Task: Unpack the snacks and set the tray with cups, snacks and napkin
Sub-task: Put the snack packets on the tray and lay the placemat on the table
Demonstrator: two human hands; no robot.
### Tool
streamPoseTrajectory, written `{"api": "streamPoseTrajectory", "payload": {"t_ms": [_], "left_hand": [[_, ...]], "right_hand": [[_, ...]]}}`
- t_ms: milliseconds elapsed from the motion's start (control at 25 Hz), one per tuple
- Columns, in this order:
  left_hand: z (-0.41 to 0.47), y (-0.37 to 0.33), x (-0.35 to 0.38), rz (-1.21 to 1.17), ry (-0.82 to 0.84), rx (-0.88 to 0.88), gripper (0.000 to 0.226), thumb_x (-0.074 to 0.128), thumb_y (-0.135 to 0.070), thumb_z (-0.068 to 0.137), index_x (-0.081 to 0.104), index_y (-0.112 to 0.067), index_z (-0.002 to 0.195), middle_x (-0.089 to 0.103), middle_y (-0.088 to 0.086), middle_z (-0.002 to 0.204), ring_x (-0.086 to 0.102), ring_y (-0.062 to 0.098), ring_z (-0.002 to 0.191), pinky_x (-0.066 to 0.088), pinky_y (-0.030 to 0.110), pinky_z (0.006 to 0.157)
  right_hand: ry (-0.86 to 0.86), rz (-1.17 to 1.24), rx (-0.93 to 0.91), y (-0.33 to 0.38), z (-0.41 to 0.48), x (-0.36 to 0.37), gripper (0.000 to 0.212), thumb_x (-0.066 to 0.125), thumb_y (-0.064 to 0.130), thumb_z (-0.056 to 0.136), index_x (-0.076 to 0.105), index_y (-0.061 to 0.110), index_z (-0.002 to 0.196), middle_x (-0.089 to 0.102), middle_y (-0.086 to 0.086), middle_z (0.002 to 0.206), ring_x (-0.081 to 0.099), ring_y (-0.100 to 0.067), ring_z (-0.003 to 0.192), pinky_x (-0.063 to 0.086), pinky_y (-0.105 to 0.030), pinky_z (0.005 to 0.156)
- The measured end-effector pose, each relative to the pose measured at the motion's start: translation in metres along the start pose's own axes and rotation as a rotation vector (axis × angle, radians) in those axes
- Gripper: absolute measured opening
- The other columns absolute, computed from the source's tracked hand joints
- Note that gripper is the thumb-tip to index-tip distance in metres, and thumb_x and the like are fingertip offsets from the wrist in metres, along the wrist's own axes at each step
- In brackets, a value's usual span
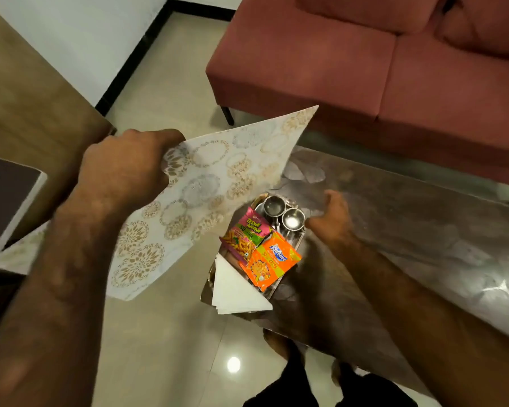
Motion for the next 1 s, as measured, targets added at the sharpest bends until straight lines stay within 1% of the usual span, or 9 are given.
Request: {"api": "streamPoseTrajectory", "payload": {"t_ms": [80,200,280,400,520,600,680,840,1000], "left_hand": [[0.006,-0.004,-0.008,-0.114,0.054,0.068,0.047,0.064,-0.013,0.089,0.056,-0.036,0.130,0.071,0.008,0.114,0.065,0.036,0.094,0.053,0.041,0.071],[0.013,-0.033,-0.005,-0.339,0.209,0.201,0.040,0.065,-0.010,0.090,0.062,-0.029,0.124,0.071,0.001,0.119,0.066,0.027,0.105,0.054,0.046,0.088],[0.019,-0.055,0.005,-0.422,0.313,0.289,0.033,0.067,-0.008,0.089,0.066,-0.027,0.116,0.072,-0.004,0.113,0.067,0.021,0.102,0.055,0.045,0.091],[0.026,-0.085,0.028,-0.522,0.432,0.342,0.029,0.067,-0.004,0.089,0.069,-0.025,0.109,0.073,-0.008,0.106,0.068,0.013,0.098,0.055,0.042,0.091],[0.031,-0.115,0.055,-0.517,0.472,0.345,0.029,0.066,-0.009,0.089,0.066,-0.023,0.115,0.071,-0.003,0.109,0.067,0.017,0.100,0.053,0.040,0.093],[0.033,-0.132,0.073,-0.460,0.474,0.365,0.027,0.067,-0.019,0.091,0.063,-0.020,0.118,0.070,0.002,0.113,0.066,0.023,0.101,0.052,0.040,0.093],[0.033,-0.139,0.085,-0.408,0.483,0.363,0.036,0.069,-0.029,0.089,0.061,-0.019,0.122,0.070,0.003,0.116,0.065,0.024,0.103,0.050,0.038,0.094],[0.034,-0.118,0.106,-0.271,0.481,0.295,0.055,0.078,-0.035,0.078,0.063,-0.018,0.128,0.068,0.004,0.122,0.062,0.026,0.110,0.049,0.038,0.095],[0.040,-0.098,0.112,-0.412,0.418,0.162,0.032,0.082,-0.036,0.076,0.072,-0.014,0.096,0.072,0.003,0.088,0.069,0.029,0.085,0.051,0.033,0.068]], "right_hand": [[-0.001,0.033,-0.102,0.031,-0.001,-0.028,0.088,0.083,0.003,0.073,0.046,0.012,0.152,0.049,-0.010,0.151,0.052,-0.024,0.137,0.049,-0.037,0.113],[0.110,0.191,-0.150,0.054,-0.011,-0.058,0.094,0.084,-0.006,0.075,0.041,0.014,0.156,0.055,-0.006,0.150,0.060,-0.015,0.125,0.057,-0.030,0.097],[0.156,0.358,-0.092,0.048,-0.017,-0.072,0.081,0.087,-0.002,0.079,0.047,0.010,0.149,0.065,-0.008,0.140,0.069,-0.017,0.115,0.063,-0.034,0.090],[0.093,0.429,-0.024,0.015,-0.027,-0.103,0.050,0.081,0.009,0.092,0.061,0.005,0.137,0.074,-0.011,0.130,0.075,-0.029,0.114,0.064,-0.047,0.094],[0.024,0.367,-0.039,-0.014,-0.036,-0.128,0.020,0.066,0.016,0.104,0.071,0.015,0.124,0.079,0.002,0.114,0.078,-0.021,0.104,0.065,-0.032,0.081],[-0.028,0.377,-0.036,-0.030,-0.039,-0.144,0.015,0.061,0.018,0.107,0.071,0.027,0.112,0.081,0.015,0.099,0.080,-0.009,0.091,0.061,-0.017,0.065],[-0.055,0.406,-0.015,-0.047,-0.040,-0.161,0.016,0.060,0.016,0.107,0.070,0.028,0.109,0.081,0.019,0.088,0.079,0.001,0.081,0.057,-0.011,0.055],[-0.098,0.468,0.055,-0.084,-0.043,-0.198,0.016,0.062,0.013,0.106,0.073,0.022,0.112,0.084,0.006,0.096,0.082,-0.007,0.080,0.063,-0.022,0.060],[-0.120,0.519,0.124,-0.126,-0.051,-0.228,0.016,0.061,0.015,0.107,0.073,0.017,0.117,0.082,-0.009,0.112,0.080,-0.031,0.101,0.065,-0.051,0.089]]}}
Point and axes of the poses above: each hand's wrist, its own z-axis towards the middle knuckle, its own x-axis out of the palm, y = z × x, the point moved 10 cm from there along z, towards the middle knuckle
